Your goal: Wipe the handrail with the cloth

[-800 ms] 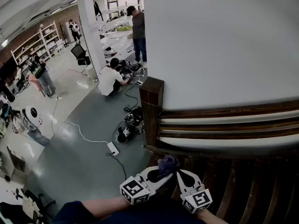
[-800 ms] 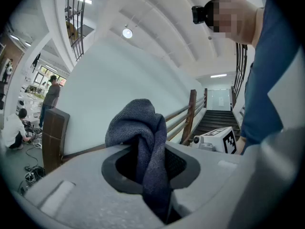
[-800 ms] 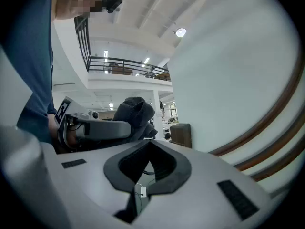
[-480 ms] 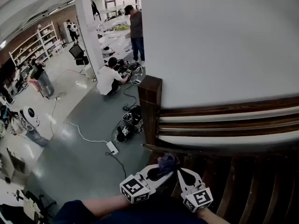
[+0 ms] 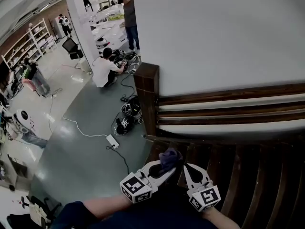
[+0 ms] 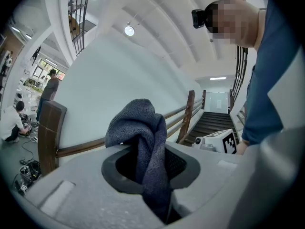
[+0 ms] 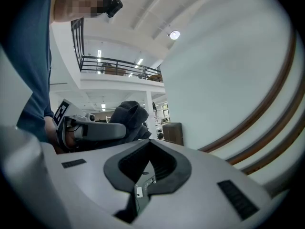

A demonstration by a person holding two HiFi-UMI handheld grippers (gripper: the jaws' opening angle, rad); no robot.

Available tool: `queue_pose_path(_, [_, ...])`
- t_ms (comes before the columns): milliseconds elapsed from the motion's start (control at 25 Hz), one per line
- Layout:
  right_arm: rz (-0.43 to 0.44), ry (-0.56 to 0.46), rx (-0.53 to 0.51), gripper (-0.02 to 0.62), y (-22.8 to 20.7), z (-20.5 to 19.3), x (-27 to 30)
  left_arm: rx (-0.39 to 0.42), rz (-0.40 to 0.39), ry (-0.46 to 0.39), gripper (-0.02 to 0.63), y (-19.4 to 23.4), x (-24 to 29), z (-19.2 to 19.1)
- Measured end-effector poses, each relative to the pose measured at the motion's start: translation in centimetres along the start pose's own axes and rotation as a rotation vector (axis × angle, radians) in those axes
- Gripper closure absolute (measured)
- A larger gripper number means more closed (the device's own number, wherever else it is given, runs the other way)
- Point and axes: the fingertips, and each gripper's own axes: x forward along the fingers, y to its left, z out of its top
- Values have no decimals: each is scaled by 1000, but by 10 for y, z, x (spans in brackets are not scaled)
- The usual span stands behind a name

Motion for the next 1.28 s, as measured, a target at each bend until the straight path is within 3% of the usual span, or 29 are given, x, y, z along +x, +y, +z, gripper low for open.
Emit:
queue_pose_path(360, [-11, -13, 37, 586, -65, -1, 39, 0, 35, 21, 523, 55, 52, 6])
queue_pose_path(600, [15, -18, 55, 588, -174, 16, 94, 15, 76, 26, 524, 122, 152, 31])
queue_pose_path(840, [-12, -35, 56, 588, -281, 46, 132, -4, 75, 52, 523, 179, 254, 53])
queue_pose_path(1040, [-73, -30, 67, 588, -339, 52, 129, -7, 14, 77, 523, 182, 322, 55])
queue_pose_path(1280, [-148, -36, 96, 588, -371, 50, 118, -16, -53, 140, 524, 177, 368, 39])
